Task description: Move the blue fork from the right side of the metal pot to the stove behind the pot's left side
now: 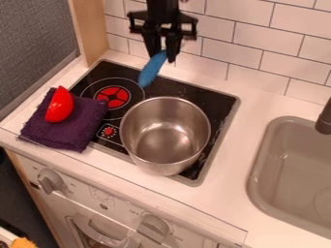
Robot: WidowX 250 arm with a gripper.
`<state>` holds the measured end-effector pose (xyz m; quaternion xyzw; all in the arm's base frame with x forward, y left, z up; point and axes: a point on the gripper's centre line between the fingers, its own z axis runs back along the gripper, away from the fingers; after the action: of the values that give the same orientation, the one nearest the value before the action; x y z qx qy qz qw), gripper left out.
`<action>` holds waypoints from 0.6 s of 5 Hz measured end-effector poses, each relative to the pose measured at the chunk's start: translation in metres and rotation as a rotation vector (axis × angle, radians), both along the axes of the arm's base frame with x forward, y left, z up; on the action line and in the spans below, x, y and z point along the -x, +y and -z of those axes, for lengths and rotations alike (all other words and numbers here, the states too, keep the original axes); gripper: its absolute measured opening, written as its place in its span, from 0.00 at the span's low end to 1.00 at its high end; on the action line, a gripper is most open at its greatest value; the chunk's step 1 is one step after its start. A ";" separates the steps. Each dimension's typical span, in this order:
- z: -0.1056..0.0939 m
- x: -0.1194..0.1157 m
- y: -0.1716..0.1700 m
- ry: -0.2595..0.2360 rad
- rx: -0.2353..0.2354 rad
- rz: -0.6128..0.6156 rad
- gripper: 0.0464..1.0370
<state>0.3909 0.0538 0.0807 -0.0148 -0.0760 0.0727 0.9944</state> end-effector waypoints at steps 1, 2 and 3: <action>0.020 -0.002 0.007 0.043 -0.033 -0.012 0.32; 0.033 -0.003 0.010 0.058 -0.050 0.011 0.32; 0.044 0.004 0.011 0.079 -0.059 0.022 0.32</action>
<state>0.3870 0.0646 0.0368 0.0167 -0.0386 0.0598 0.9973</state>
